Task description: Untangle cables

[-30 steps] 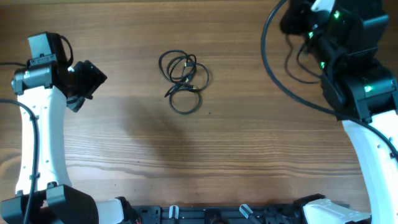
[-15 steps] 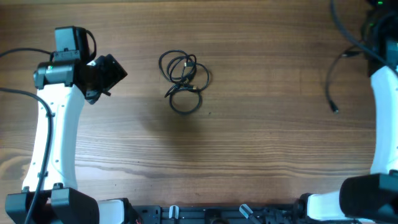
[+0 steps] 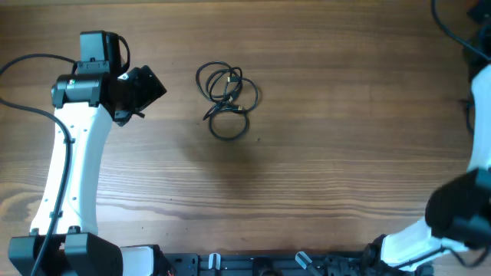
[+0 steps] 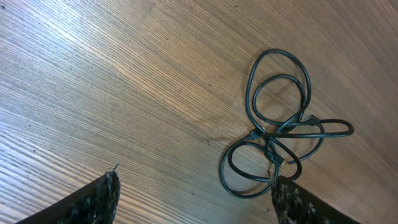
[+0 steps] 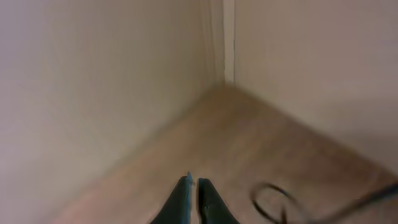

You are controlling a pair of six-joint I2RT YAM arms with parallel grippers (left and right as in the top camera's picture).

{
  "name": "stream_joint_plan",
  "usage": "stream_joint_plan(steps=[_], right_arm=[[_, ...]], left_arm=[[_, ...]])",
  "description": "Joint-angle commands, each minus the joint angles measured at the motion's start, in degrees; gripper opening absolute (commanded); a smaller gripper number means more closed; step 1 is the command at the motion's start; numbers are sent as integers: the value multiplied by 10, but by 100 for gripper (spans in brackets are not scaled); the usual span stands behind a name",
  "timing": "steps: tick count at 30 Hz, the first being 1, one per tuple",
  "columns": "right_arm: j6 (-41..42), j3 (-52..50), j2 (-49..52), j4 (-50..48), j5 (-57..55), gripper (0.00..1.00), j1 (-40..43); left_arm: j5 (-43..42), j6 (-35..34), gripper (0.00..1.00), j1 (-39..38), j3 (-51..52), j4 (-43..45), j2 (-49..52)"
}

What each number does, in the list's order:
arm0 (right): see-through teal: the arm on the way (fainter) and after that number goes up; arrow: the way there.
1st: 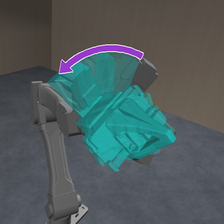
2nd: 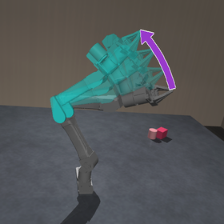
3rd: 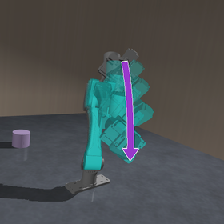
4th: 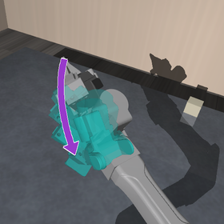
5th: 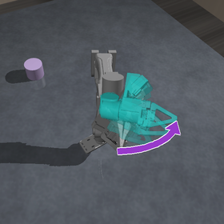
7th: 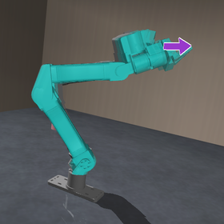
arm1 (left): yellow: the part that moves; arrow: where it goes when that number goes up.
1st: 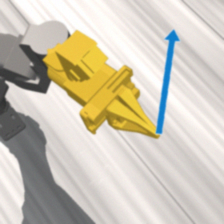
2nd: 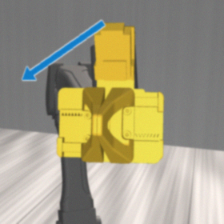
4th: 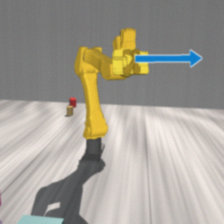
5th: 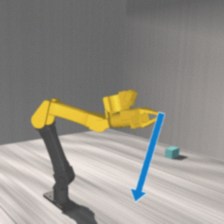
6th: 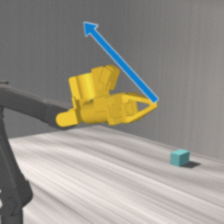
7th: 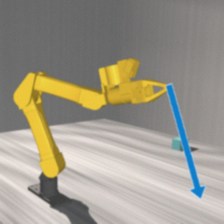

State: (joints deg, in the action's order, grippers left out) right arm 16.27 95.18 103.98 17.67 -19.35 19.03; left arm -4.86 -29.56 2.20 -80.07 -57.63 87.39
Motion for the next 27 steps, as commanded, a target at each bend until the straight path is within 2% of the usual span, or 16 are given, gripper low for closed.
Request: stream_joint_plan(steps=[1,4,5,9,11,15,16,22,27], right_arm=[[-6,4,70,20,3,44,-2],[9,4,94,39,16,95,-2],[19,4,95,45,16,100,-2],[21,4,95,66,41,99,-2],[24,4,95,95,109,100,-2],[184,4,95,214,149,100,-2],[200,4,95,239,160,100,-2],[212,4,95,336,164,100,-2],[157,4,95,423,307,100,-2]], left_arm=[[-7,9,80,-2,3,0,1],[-7,9,80,-2,3,0,0],[-7,9,80,-2,3,0,0],[-7,9,80,-2,3,0,0],[-7,9,80,-2,3,0,1],[-14,9,81,-2,3,-3,0],[-18,9,81,-2,3,-3,1],[-18,9,81,-2,3,-5,0],[-18,13,81,-2,3,-5,1]])
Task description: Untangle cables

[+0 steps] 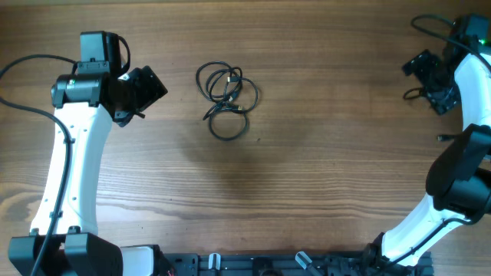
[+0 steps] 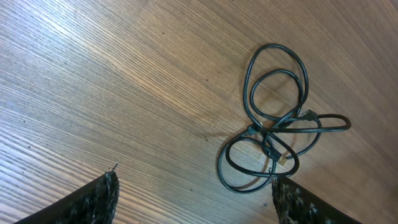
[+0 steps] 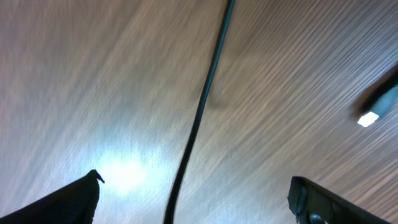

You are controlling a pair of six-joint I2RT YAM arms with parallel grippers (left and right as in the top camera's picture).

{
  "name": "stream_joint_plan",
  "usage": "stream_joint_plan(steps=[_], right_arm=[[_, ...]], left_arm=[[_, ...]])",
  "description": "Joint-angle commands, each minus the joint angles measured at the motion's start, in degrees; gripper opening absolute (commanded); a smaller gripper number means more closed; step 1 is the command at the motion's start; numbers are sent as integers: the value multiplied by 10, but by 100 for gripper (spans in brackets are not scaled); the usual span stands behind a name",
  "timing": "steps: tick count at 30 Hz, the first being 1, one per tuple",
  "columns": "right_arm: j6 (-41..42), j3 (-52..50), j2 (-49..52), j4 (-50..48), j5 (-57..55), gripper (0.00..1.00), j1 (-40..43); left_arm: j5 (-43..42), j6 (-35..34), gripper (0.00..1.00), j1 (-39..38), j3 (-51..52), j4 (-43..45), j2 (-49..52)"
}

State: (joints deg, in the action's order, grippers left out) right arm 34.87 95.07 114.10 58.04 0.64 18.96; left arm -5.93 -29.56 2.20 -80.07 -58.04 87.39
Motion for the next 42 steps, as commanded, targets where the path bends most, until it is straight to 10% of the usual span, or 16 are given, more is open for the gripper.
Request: stream_joint_plan(steps=[1,9,21,30,42], right_arm=[[-27,5,-6,26,144,100,-1],[259,5,-6,93,306,100,27],[-338,5,-64,52,541,92,5],[-254,5,-110,-9,304,98,-156],[-229,0,-109,-19,276,99,-154]], left_arm=[[-7,21,81,-2,3,0,0],[-7,24,81,-2,3,-15,0],[-49,24,81,-2,3,15,0],[-60,96,84,-125,21,48,7],[-84,176,74,-170,46,345,186]])
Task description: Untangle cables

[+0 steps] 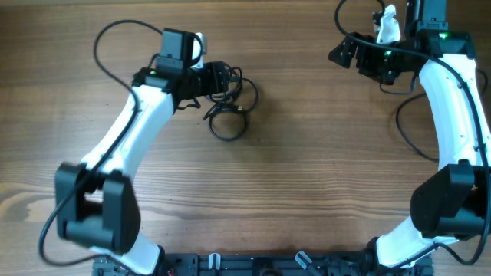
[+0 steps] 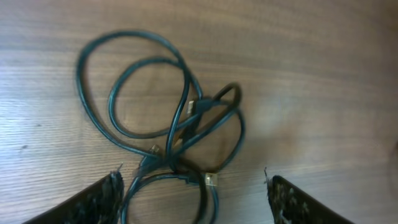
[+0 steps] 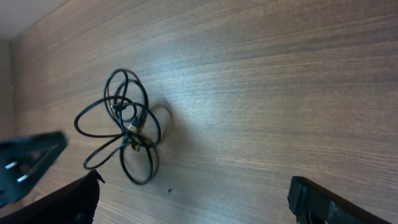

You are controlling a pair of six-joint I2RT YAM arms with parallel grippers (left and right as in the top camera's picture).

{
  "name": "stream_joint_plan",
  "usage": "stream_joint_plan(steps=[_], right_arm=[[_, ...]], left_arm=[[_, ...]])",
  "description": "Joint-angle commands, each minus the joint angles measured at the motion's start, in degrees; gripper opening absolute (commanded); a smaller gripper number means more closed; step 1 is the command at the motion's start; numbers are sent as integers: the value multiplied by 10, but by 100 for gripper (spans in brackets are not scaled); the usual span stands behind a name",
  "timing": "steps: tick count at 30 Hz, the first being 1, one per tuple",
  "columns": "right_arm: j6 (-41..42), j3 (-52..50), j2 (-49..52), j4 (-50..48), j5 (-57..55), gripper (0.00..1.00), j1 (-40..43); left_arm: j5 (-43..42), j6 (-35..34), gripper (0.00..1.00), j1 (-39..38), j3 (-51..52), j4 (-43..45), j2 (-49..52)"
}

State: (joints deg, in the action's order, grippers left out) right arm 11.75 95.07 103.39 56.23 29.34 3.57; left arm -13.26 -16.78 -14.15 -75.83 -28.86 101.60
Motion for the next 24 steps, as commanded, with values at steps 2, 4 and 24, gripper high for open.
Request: stream_joint_plan(steps=[2,4,24], right_arm=[[3,-2,0,-1,-11,100,0],[3,-6,2,-3,-11,99,0],[-12,-10,3,-35,12,100,-74]], left_arm=[[-11,48,73,-7,4,89,66],[-10,48,66,-7,4,104,82],[-61,-49,4,1,-13,-93,-192]])
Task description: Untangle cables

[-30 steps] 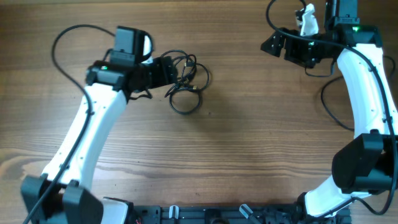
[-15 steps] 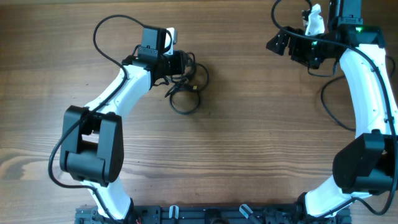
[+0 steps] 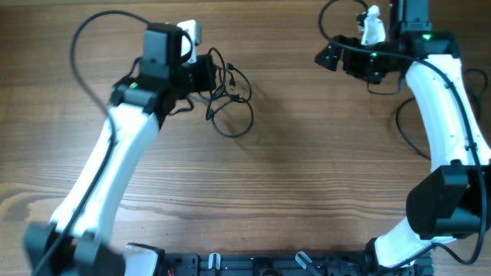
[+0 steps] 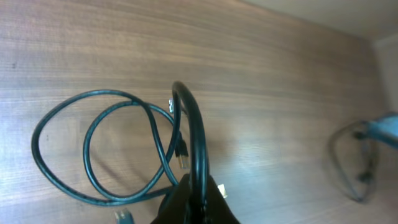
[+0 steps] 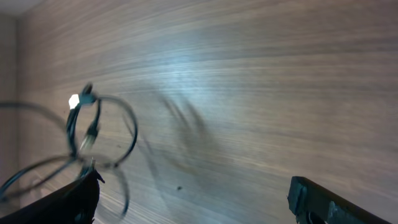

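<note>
The tangle of thin black cables [image 3: 228,98] lies at the table's back left, with small connectors among its loops. My left gripper [image 3: 207,77] sits at the tangle's left edge. In the left wrist view it [image 4: 198,200] is shut on one cable loop [image 4: 194,130] that arches up out of the jaws, while the other loops [image 4: 102,149] lie flat on the wood. My right gripper [image 3: 328,57] hovers open at the back right, well apart from the tangle. Its wrist view shows wide-spread fingers [image 5: 323,200] and the blurred cable tangle [image 5: 93,134] far to the left.
The wooden table [image 3: 307,169] carries the arms' own wiring: a black lead [image 3: 92,31] arcs behind the left arm, and another lead [image 3: 406,130] loops beside the right arm. A black rail [image 3: 268,264] runs along the front edge.
My left gripper was open over the tangle and is now shut on one loop, which stands up off the wood. The right gripper has shifted a little to the left.
At first my left gripper hung open to the left of the untouched tangle and the right arm was off at the right edge, fingers shut. The right gripper then showed open at the far right. Both came toward the tangle, and now the left holds a loop.
</note>
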You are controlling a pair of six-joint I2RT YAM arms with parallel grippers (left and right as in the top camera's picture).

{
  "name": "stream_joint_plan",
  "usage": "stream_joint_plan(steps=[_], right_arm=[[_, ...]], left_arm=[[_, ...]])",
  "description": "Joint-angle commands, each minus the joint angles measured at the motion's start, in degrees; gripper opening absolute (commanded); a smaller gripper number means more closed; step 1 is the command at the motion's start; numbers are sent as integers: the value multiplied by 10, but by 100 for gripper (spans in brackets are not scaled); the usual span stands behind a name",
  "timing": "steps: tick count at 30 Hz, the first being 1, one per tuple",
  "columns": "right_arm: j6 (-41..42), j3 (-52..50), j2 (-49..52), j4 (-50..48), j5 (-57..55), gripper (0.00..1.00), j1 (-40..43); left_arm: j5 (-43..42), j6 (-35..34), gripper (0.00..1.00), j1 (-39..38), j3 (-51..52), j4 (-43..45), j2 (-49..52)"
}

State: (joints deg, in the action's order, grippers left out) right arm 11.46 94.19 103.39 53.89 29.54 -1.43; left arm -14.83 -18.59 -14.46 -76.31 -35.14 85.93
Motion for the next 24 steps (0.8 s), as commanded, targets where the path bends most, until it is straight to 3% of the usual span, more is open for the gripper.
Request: stream_joint_plan(steps=[1,6,13,19,21,24], right_arm=[[-9,-2,3,-14,10,99,-31],[-7,-2,3,-23,40,99,-76],[62,-2,3,-19,28,96,-147],[147,-2,3,-33,-17,91,-202],[147,-2,3,-47,-17,91,-224],[146,-2,6,-60,-17,90,-248]], left_arm=[[-54,-31,4,4,-8,-40,-39],[-35,-99,4,5,-8,-74,-22],[35,-297,4,5,-8,-74,17],[174,-592,4,5,-7,-122,21],[179,-689,4,5,-7,-130,21],[179,-781,4,5,-7,-134,21]])
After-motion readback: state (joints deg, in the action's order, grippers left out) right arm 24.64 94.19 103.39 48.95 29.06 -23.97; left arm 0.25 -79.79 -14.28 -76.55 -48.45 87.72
